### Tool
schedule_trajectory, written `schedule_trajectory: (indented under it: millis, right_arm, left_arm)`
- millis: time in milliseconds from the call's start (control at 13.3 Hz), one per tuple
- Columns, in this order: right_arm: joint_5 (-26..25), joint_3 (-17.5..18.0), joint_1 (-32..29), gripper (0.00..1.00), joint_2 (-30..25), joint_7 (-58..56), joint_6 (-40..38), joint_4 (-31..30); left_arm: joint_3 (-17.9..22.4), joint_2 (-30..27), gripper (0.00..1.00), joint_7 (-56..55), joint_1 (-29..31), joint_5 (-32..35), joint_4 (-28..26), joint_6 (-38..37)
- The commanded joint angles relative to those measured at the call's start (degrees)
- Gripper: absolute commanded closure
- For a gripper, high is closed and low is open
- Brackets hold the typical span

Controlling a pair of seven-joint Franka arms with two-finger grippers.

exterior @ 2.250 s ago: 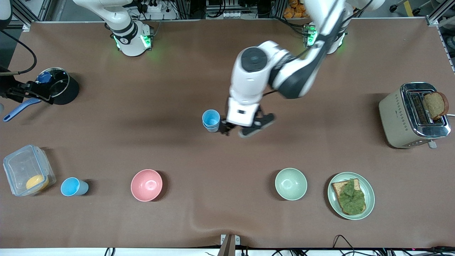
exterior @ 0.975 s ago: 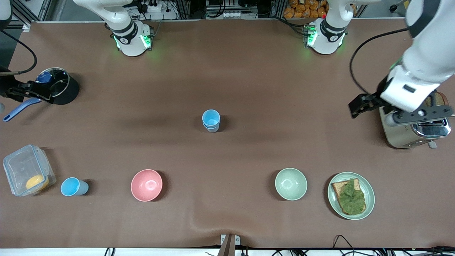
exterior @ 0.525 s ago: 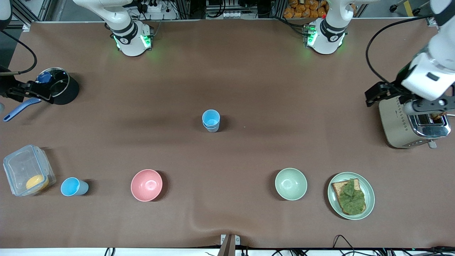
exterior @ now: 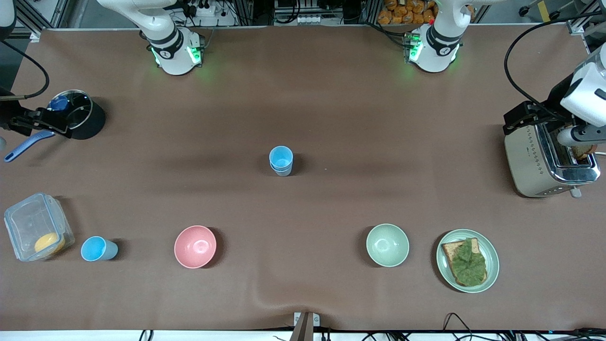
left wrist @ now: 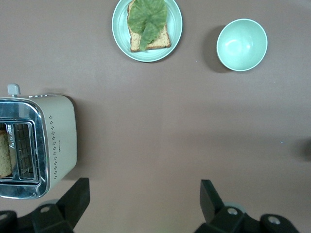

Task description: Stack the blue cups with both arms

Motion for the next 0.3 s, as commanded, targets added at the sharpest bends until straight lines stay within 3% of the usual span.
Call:
schedule_trajectory:
  millis: [0, 225]
  right_arm:
    - [-0.5, 0.6, -0.8, 0.0, -0.2, 0.1, -0.4, 0.1]
    - [-0.5, 0.6, -0.9, 0.0, -0.2, 0.1, -0.4, 0.1]
  left_arm:
    - [-0.2, -1.4, 0.0, 0.0, -0.6, -0.2, -0.7, -0.7]
    - [-0.2, -1.6, 0.0, -0.1, -1.0, -0.1, -0.7, -1.5]
